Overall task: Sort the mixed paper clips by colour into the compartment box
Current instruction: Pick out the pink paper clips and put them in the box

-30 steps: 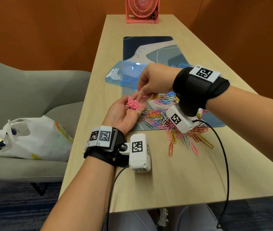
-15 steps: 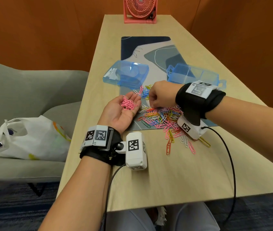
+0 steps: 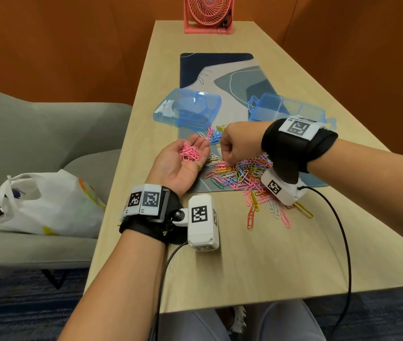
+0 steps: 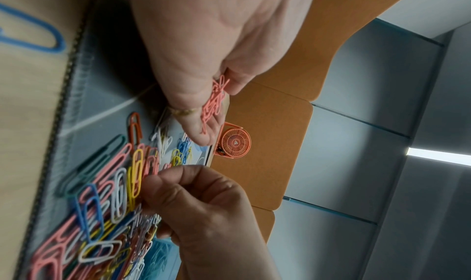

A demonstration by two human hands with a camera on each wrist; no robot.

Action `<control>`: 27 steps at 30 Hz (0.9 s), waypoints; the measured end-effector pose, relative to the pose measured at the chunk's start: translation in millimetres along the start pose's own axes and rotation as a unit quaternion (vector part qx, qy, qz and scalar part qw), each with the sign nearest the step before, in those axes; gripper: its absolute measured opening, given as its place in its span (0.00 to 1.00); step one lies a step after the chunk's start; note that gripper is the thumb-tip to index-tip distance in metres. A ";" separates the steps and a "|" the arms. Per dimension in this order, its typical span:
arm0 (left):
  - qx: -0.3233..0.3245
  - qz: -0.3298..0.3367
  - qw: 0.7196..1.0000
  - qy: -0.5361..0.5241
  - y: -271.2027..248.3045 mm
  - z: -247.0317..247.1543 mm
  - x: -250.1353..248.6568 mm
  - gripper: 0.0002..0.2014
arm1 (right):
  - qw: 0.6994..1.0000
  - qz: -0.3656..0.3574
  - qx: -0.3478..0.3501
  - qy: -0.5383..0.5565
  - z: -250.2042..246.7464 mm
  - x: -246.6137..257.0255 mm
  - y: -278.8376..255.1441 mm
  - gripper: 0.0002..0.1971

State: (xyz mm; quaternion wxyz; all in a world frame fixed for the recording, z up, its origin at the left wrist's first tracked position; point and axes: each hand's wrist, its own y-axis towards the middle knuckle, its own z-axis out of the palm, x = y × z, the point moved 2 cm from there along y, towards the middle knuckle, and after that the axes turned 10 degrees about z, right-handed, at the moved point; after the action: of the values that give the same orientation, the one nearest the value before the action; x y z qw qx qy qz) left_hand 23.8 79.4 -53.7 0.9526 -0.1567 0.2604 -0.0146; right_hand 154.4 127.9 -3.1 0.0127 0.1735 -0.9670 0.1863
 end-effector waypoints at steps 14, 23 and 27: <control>0.007 -0.010 1.000 0.020 -1.5 2.7 2.3 0.16 | 0.989 0.000 -0.057 0.135 -30.5 3.2 -4.9 0.10; 0.017 -0.026 0.999 -0.008 -4.9 4.6 3.0 0.17 | 0.987 0.002 -0.091 0.129 -37.2 7.7 -9.7 0.09; 0.009 -0.019 1.000 -0.001 -1.1 1.7 2.4 0.17 | 0.998 0.023 -0.039 0.053 -17.3 -3.1 -8.3 0.07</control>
State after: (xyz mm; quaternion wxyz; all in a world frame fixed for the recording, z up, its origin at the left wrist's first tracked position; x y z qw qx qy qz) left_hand 26.8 78.6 -53.1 0.9539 -0.1529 0.2560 -0.0353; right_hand 159.5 128.0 15.6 0.0668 0.1405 -0.9751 0.1578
